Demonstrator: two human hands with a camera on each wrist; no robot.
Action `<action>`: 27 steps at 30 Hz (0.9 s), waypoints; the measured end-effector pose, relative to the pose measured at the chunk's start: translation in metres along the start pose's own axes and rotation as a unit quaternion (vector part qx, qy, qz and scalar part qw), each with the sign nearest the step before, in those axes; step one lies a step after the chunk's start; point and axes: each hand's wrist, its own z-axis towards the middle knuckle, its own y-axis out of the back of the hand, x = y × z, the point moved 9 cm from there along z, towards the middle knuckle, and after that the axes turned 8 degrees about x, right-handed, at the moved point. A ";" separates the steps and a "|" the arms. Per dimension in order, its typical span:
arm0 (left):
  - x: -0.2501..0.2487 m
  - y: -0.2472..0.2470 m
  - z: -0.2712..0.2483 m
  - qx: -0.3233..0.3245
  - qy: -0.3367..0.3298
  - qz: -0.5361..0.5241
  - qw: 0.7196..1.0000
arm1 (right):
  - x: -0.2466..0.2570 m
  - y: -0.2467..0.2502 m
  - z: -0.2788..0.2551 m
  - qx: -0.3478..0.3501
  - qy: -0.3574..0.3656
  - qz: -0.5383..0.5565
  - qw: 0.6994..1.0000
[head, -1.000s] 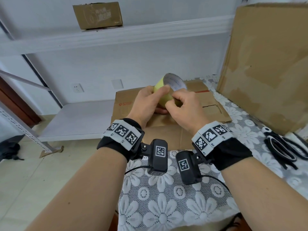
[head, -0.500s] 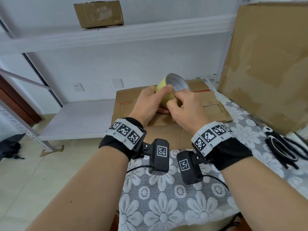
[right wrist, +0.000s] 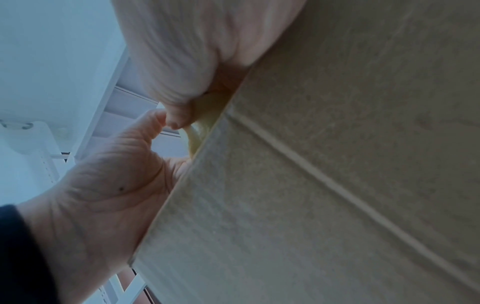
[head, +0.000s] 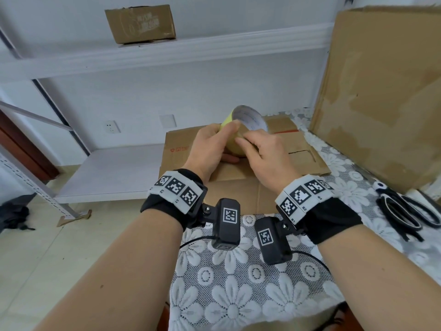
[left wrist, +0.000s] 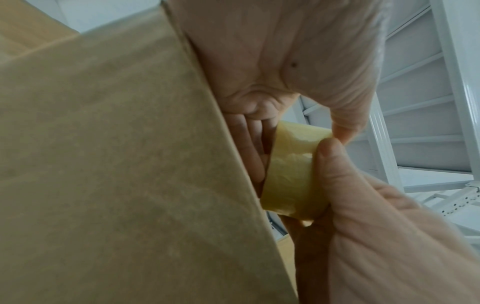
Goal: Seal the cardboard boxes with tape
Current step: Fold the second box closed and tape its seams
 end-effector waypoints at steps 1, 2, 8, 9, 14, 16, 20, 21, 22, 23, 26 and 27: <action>0.001 0.001 0.000 -0.003 0.000 -0.002 1.000 | 0.002 -0.001 0.000 0.003 0.010 -0.001 1.000; 0.001 0.001 0.000 -0.005 0.001 -0.003 1.000 | 0.005 -0.001 -0.001 0.006 0.020 -0.003 1.000; 0.002 0.003 0.001 -0.010 0.000 -0.002 1.000 | 0.010 -0.004 -0.002 0.033 0.038 -0.006 0.999; 0.002 0.004 0.001 -0.011 0.000 -0.003 1.000 | 0.010 -0.004 -0.002 0.035 0.036 -0.006 0.999; 0.003 0.004 0.000 -0.015 -0.003 -0.015 1.000 | 0.010 -0.003 -0.002 0.048 0.016 0.025 0.998; 0.001 0.004 -0.001 -0.013 -0.007 -0.023 1.000 | 0.005 -0.003 -0.001 0.042 -0.015 0.050 0.998; 0.001 0.003 0.000 -0.012 -0.006 -0.017 1.000 | 0.004 -0.001 0.000 0.011 0.002 0.021 1.000; 0.001 0.003 0.000 -0.013 -0.006 -0.017 1.000 | 0.005 -0.001 0.000 0.013 0.007 0.014 1.000; 0.001 0.003 0.000 -0.013 -0.006 -0.019 1.000 | 0.005 -0.001 0.000 0.015 0.011 0.011 1.000; 0.001 0.004 0.000 -0.014 -0.006 -0.020 1.000 | 0.006 -0.001 -0.001 0.017 0.016 0.009 1.000; 0.001 0.004 0.000 -0.013 -0.005 -0.022 1.000 | 0.010 -0.002 -0.002 0.028 0.028 0.009 0.999; 0.001 0.004 0.000 -0.013 -0.006 -0.024 1.000 | 0.011 -0.002 -0.002 0.031 0.030 0.012 0.999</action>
